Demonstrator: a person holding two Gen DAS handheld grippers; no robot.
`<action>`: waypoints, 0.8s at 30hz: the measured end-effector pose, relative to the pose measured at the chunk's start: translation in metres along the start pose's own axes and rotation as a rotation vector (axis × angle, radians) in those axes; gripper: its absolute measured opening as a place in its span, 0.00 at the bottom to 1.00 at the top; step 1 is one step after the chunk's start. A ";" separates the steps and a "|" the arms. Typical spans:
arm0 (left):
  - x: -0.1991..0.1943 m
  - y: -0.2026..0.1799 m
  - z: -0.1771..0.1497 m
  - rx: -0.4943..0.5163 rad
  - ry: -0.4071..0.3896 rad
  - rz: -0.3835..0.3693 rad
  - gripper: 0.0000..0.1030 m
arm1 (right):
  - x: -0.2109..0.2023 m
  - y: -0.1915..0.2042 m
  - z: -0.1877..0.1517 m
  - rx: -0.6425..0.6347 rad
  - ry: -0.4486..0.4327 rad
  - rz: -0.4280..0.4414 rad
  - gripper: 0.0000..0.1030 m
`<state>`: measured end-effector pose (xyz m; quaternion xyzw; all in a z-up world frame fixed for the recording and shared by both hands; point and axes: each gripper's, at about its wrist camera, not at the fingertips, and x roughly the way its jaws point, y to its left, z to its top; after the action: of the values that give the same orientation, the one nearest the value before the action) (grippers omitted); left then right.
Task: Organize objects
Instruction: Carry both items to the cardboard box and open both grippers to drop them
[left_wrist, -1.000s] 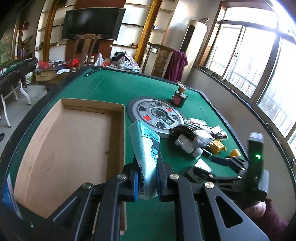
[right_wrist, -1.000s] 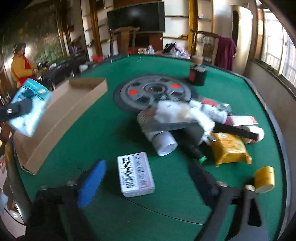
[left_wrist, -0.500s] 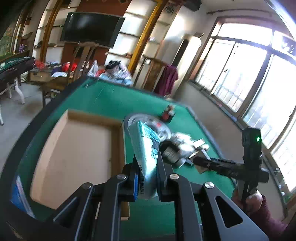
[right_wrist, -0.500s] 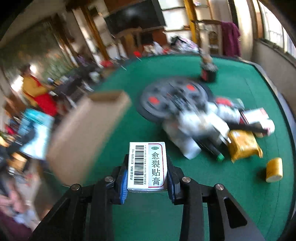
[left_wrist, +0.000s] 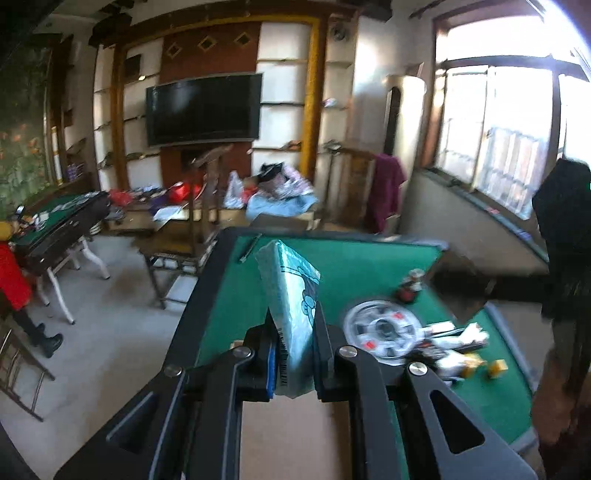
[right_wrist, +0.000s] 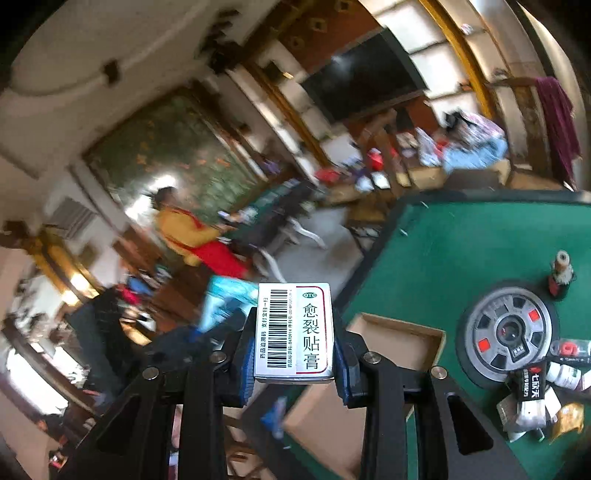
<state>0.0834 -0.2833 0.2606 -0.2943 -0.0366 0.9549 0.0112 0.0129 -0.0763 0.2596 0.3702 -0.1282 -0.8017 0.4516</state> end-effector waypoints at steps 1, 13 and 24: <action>0.011 0.007 -0.004 -0.014 0.013 -0.005 0.14 | 0.018 -0.008 -0.005 0.016 0.024 -0.033 0.36; 0.198 0.031 -0.098 -0.149 0.288 -0.074 0.13 | 0.171 -0.115 -0.081 0.027 0.260 -0.334 0.36; 0.238 0.029 -0.116 -0.197 0.348 -0.094 0.22 | 0.205 -0.143 -0.095 -0.036 0.308 -0.429 0.36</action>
<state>-0.0487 -0.2944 0.0293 -0.4527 -0.1412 0.8798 0.0329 -0.0747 -0.1523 0.0186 0.4985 0.0377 -0.8154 0.2919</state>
